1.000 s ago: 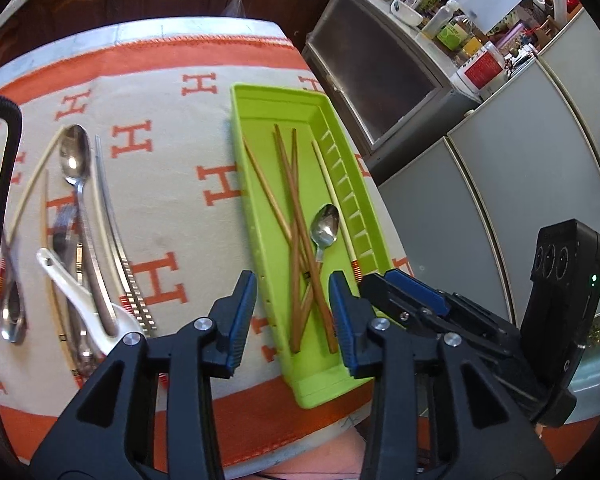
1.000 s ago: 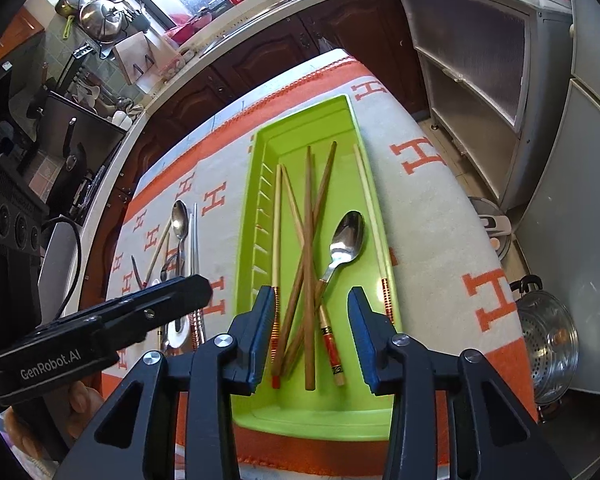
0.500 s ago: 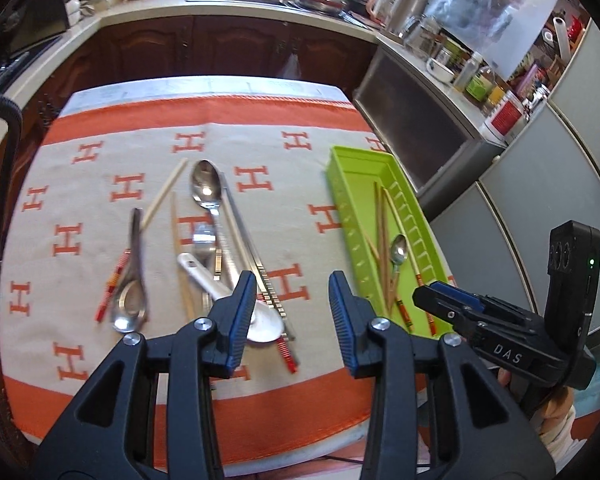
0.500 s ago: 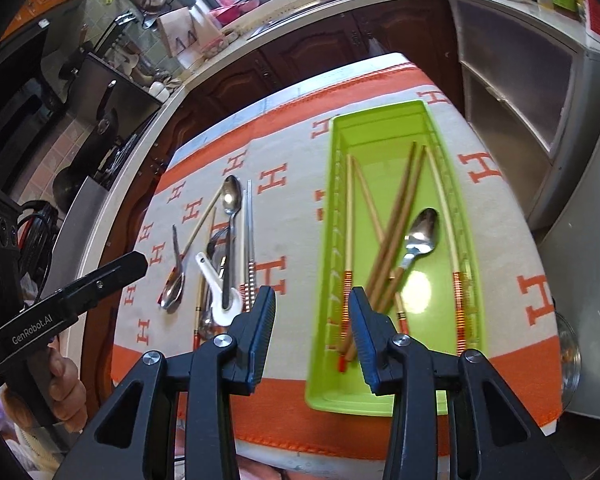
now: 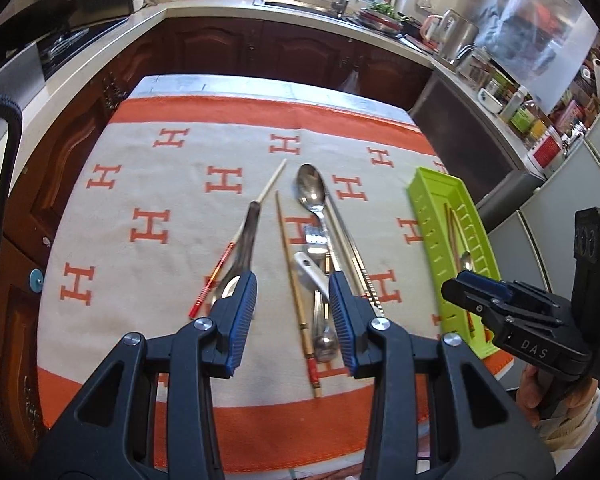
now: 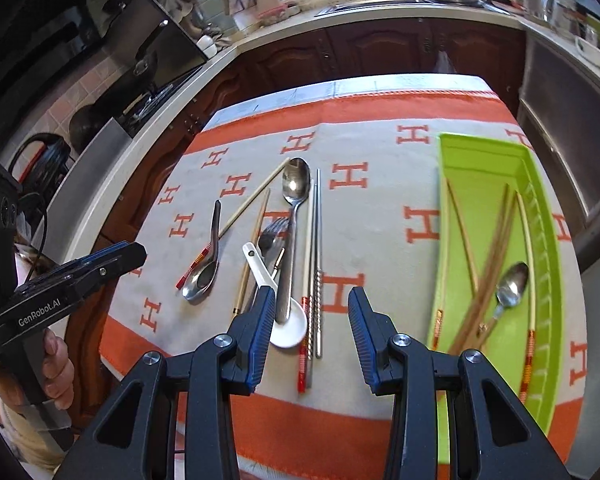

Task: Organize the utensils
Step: 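Withdraw both grippers from the tray back over the utensil pile, then grasp a metal spoon with the left gripper while the right gripper grasps a metal spoon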

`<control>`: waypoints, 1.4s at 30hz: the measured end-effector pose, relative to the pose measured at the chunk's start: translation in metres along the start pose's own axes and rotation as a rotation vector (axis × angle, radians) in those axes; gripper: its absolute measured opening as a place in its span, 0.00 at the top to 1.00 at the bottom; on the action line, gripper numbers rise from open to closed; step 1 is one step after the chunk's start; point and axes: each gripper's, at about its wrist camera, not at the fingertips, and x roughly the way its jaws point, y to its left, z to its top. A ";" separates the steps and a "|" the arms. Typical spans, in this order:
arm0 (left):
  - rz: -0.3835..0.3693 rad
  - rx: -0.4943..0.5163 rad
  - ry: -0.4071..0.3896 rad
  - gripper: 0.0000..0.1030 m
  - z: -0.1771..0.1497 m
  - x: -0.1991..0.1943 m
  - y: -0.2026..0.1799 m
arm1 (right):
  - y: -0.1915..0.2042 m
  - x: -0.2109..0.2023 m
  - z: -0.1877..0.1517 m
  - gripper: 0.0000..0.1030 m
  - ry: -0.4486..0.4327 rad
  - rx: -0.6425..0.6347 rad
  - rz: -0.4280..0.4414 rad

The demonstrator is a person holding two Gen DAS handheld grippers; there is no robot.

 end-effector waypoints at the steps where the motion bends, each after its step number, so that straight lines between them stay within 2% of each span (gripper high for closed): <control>1: -0.002 -0.007 0.006 0.67 0.000 0.004 0.005 | 0.003 0.005 0.004 0.63 0.001 -0.005 0.002; 5: -0.021 -0.015 0.024 0.67 0.000 0.022 0.022 | 0.016 0.032 0.017 0.63 0.032 -0.021 0.046; 11: -0.038 0.029 0.072 0.67 -0.003 0.057 0.033 | 0.020 0.071 0.029 0.63 0.082 -0.024 0.071; 20: -0.072 0.058 0.129 0.69 -0.009 0.096 0.048 | 0.026 0.108 0.023 0.69 0.156 -0.090 0.103; 28: -0.114 0.114 0.179 0.77 -0.008 0.126 0.052 | 0.015 0.116 0.021 0.70 0.172 -0.084 0.094; 34: -0.125 0.132 0.175 0.77 0.003 0.137 0.048 | 0.017 0.116 0.021 0.70 0.173 -0.080 0.102; 42: -0.138 0.116 0.144 0.77 0.014 0.124 0.054 | 0.016 0.113 0.024 0.70 0.160 -0.073 0.111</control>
